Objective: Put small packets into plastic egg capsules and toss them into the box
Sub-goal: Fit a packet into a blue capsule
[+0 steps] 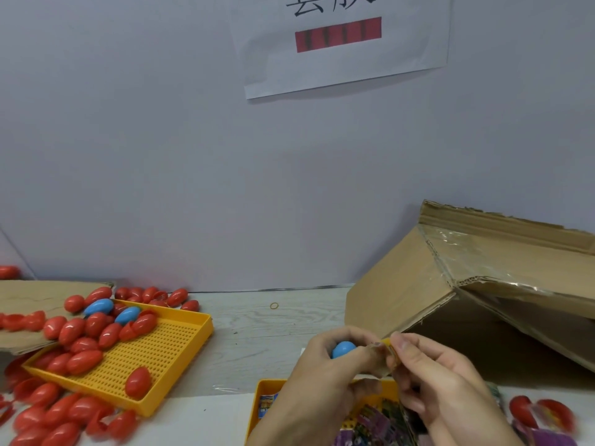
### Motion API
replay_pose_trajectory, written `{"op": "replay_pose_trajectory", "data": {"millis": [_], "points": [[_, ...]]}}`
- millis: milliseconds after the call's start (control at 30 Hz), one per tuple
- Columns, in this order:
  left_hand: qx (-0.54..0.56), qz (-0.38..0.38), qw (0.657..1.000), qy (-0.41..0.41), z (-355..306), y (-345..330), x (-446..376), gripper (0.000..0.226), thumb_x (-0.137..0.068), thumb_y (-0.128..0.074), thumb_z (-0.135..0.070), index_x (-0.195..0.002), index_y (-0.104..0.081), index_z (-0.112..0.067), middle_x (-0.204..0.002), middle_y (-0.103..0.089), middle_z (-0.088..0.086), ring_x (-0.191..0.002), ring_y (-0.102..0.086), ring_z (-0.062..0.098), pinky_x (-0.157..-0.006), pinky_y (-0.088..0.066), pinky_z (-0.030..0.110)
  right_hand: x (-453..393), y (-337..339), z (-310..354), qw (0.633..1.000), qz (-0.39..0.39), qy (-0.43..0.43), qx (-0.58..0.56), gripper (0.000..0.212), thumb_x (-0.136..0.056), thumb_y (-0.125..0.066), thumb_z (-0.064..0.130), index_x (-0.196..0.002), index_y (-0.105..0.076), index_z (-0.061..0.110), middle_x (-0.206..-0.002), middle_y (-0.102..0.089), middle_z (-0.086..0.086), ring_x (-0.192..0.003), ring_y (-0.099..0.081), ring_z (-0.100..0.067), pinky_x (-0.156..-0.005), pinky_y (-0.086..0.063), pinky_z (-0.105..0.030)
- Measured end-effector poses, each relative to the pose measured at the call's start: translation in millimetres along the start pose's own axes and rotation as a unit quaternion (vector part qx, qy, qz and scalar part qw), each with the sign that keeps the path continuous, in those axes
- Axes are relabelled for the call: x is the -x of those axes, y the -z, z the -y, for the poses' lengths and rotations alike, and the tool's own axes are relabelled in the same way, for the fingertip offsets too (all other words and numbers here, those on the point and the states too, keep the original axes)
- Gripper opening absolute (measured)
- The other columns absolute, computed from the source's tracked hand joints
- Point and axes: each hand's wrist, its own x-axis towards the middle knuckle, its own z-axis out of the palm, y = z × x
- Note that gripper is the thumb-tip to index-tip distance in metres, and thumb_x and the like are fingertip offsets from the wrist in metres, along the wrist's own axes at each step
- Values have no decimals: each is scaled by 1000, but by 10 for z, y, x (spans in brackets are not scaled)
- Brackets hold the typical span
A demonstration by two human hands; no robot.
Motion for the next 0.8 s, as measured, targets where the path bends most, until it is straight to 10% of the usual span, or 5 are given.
{"op": "replay_pose_trajectory", "data": {"millis": [433,800], "points": [[79,86,993,-9,-11,60,41,35,-79,-76,-27,-91,-59,1,-73,-52,5,-58,-46,8,-50,-38,17,-19,-49,7,993,8,-44,-113,44,-38,-91,30,-65,-73,2,-55,-57,-13,-40,-47,-16,-29,-30,-20],[135,14,990,-47,19,26,11,21,-59,-87,-20,-69,-72,-10,-63,-56,4,-51,-48,11,-40,-37,18,59,-130,100,979,-19,-90,-183,35,-64,-63,16,-97,-66,3,-66,-61,-17,-57,-51,-22,-34,-42,-23]]}}
